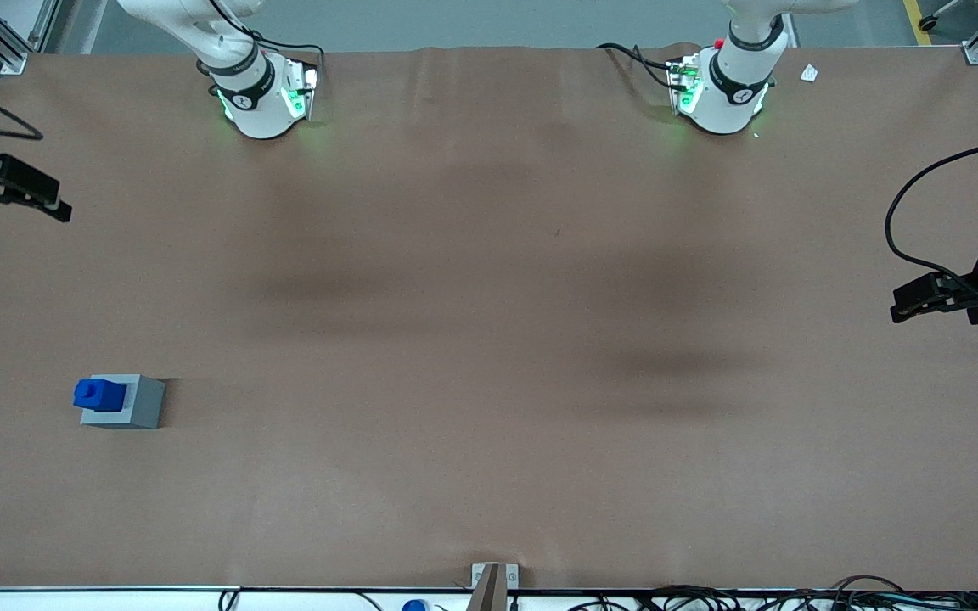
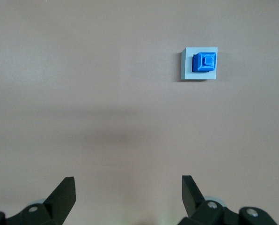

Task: Insert blue part into gray base with right arm

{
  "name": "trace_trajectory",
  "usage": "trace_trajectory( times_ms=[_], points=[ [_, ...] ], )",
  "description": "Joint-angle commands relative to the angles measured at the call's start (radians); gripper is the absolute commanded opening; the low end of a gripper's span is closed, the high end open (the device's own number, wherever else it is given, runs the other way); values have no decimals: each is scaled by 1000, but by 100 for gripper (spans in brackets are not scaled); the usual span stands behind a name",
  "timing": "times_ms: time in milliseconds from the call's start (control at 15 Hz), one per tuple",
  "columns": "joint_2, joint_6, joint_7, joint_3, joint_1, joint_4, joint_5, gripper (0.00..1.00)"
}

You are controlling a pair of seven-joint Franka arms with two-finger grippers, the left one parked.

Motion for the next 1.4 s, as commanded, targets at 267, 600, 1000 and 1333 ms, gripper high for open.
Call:
trace_trajectory(
  times_ms=[267, 600, 1000, 1333],
  points=[
    [-123, 144, 49, -1, 55, -217, -20, 100],
    [-120, 162, 118, -4, 87, -225, -60, 100],
    [-114, 153, 112, -10, 80, -178, -69, 100],
    [-114, 151, 109, -11, 53, -179, -69, 100]
  ],
)
